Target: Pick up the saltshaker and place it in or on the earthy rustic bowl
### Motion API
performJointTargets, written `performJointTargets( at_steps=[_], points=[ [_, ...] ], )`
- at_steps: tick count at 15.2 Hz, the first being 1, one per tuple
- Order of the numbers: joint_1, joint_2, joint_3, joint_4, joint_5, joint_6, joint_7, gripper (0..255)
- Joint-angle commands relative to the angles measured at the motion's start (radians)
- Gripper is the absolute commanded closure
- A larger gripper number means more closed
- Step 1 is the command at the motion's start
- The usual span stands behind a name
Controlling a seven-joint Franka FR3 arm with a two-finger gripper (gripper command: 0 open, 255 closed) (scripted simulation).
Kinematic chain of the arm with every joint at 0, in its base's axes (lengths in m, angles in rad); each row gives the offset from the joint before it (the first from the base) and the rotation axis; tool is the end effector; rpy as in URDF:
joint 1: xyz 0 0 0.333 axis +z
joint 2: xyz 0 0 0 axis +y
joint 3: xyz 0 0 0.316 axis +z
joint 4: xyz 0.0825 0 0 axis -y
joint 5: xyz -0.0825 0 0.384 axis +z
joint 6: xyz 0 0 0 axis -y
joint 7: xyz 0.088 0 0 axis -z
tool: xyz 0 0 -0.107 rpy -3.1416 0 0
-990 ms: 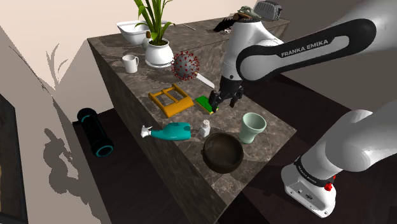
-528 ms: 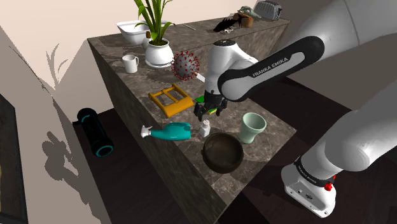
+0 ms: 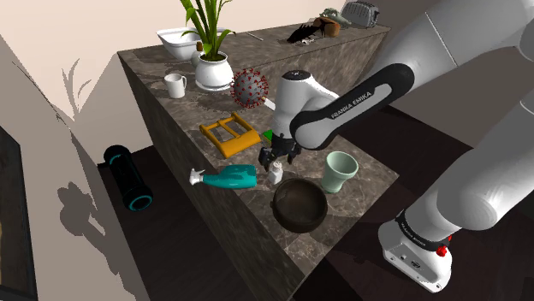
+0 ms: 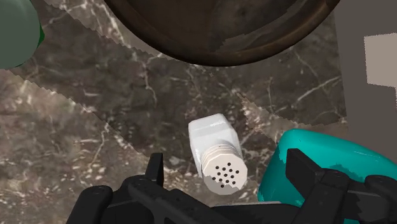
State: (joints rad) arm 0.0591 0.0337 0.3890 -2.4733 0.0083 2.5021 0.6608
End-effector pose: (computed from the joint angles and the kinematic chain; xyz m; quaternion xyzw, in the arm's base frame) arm 0.4277 0.2062 0.2795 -0.9939 0.1096 0.0057 0.0069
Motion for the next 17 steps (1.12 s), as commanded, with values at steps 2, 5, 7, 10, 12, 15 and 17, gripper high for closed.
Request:
performJointTargets(
  at_steps=[2,5,7,10,12,15,17],
  points=[
    [-0.001,0.005,-0.001,0.0,-0.003,0.005,0.0,0],
    [-0.001,0.005,-0.001,0.0,-0.003,0.005,0.0,0],
    [-0.001,0.005,-0.001,0.0,-0.003,0.005,0.0,255],
    [-0.001,0.005,-0.001,0.0,-0.003,0.005,0.0,255],
    [-0.001,0.005,-0.001,0.0,-0.003,0.005,0.0,255],
    [-0.001,0.004,-0.001,-0.001,-0.003,0.005,0.0,255],
    [-0.001,-0.008,-0.001,0.002,0.005,-0.009,-0.006,255]
  ],
)
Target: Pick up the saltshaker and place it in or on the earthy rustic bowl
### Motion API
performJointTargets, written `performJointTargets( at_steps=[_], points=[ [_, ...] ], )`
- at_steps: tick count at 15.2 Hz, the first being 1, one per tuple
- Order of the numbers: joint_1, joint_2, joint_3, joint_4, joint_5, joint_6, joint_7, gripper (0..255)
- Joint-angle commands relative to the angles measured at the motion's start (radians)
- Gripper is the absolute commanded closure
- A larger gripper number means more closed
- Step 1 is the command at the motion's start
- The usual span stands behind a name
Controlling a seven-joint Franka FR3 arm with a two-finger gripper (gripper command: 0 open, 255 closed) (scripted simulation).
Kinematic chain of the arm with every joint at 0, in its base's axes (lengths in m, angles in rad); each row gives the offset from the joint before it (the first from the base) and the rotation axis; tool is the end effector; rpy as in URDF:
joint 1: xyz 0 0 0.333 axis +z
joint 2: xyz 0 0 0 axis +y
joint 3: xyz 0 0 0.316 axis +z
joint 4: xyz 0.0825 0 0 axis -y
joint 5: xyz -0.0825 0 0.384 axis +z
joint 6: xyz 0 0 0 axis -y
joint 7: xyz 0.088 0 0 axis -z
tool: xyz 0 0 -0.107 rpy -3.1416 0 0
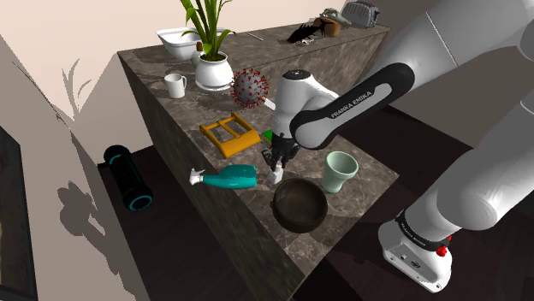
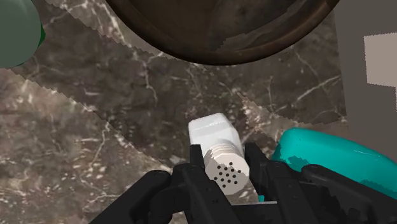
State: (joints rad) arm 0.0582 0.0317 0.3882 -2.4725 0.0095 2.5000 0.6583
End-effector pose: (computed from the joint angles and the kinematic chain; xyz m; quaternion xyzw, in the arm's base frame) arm 0.4282 0.2055 0.2805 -0.9939 0.1096 0.0054 0.0070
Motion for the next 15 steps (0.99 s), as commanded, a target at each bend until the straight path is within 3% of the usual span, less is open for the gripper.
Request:
performJointTargets(
  at_steps=[1,15],
  points=[
    [0.0,-0.018,0.001,0.004,0.011,-0.021,-0.008,255],
    [0.003,-0.167,-0.007,0.067,0.08,-0.224,-0.057,255]
  ],
)
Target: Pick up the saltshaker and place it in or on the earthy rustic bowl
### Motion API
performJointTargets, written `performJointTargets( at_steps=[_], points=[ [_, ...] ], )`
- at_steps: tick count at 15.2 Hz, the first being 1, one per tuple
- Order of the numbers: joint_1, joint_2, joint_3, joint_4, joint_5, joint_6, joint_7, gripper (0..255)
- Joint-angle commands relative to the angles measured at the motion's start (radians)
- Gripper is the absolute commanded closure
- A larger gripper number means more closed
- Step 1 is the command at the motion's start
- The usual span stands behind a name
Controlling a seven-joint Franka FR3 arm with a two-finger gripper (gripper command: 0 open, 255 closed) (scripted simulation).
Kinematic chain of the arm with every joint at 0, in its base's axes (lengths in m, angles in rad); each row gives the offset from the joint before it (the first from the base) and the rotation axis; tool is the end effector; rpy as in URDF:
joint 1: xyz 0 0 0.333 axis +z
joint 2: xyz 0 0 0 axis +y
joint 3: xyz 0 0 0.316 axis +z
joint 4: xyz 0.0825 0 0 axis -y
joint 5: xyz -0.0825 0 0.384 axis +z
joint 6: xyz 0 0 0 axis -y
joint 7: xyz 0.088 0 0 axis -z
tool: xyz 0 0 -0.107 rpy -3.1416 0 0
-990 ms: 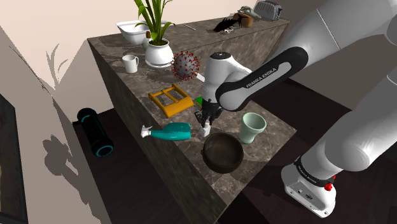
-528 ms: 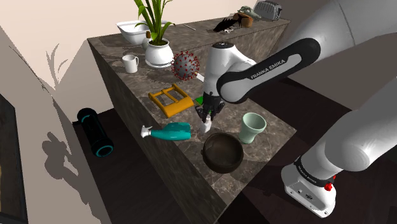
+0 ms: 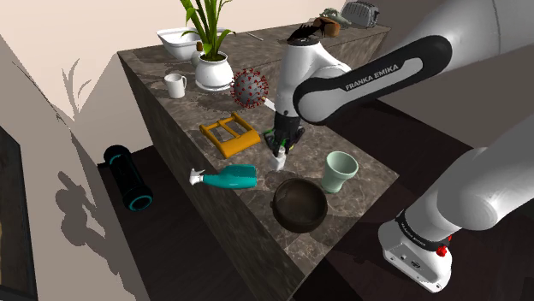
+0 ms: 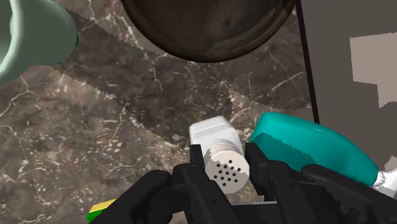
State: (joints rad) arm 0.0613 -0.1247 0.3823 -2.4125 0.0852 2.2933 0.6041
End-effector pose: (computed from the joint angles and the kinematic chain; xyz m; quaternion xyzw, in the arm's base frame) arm 0.4284 0.2054 0.3559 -0.9939 0.1096 0.0053 0.0070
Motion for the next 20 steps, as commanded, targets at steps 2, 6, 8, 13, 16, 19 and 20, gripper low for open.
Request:
performJointTargets(
  at_steps=[2,6,8,13,16,19,20],
  points=[
    [0.001,-0.028,-0.004,0.02,0.01,-0.047,-0.008,255],
    [0.002,-0.059,-0.009,0.047,0.018,-0.104,-0.014,255],
    [0.002,-0.073,-0.012,0.062,0.022,-0.133,-0.017,255],
    [0.002,-0.104,-0.019,0.104,0.028,-0.204,-0.023,255],
    [0.002,-0.119,-0.023,0.131,0.03,-0.246,-0.025,255],
    [0.022,-0.194,-0.016,0.089,0.059,-0.275,-0.015,255],
    [0.033,-0.23,-0.013,0.068,0.073,-0.288,-0.01,255]
  ],
)
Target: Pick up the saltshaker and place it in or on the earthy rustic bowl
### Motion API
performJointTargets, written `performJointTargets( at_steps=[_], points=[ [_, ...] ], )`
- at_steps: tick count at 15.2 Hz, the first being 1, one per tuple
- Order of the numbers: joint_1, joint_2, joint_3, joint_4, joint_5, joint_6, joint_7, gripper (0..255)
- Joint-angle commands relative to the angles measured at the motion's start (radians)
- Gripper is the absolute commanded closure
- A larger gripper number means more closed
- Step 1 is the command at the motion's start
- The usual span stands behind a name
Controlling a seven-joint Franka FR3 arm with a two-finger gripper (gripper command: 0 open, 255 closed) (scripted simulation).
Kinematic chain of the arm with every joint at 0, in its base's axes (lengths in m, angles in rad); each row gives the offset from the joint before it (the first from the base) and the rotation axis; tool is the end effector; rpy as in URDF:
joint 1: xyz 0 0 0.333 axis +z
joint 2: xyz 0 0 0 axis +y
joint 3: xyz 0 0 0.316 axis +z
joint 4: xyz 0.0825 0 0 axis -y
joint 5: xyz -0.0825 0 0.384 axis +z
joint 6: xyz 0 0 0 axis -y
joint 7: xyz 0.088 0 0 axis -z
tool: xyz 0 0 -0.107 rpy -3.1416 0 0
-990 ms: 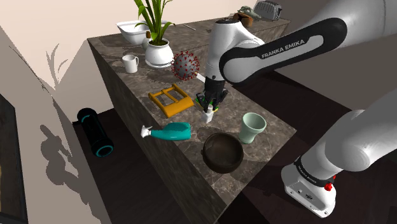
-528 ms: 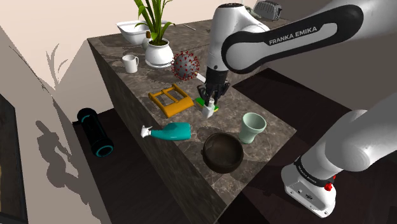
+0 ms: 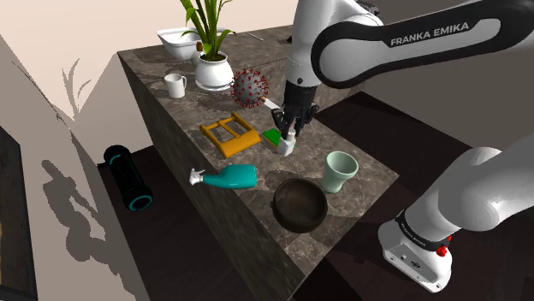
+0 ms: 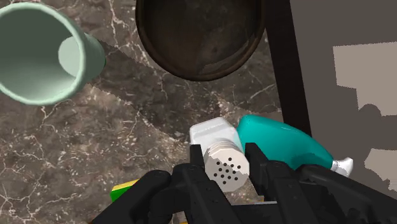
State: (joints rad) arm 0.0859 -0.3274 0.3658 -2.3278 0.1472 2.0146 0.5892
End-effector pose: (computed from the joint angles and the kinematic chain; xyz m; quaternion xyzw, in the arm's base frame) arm 0.4008 0.2112 0.4577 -0.9940 0.1094 0.0053 0.0070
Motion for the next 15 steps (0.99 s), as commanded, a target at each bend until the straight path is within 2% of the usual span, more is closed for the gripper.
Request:
performJointTargets(
  at_steps=[1,10,15],
  points=[
    [0.02,-0.063,0.007,-0.037,0.025,-0.023,0.012,255],
    [0.134,-0.352,0.04,-0.159,0.132,-0.177,0.098,255],
    [0.139,-0.341,0.056,-0.218,0.144,-0.107,0.095,255]
  ],
)
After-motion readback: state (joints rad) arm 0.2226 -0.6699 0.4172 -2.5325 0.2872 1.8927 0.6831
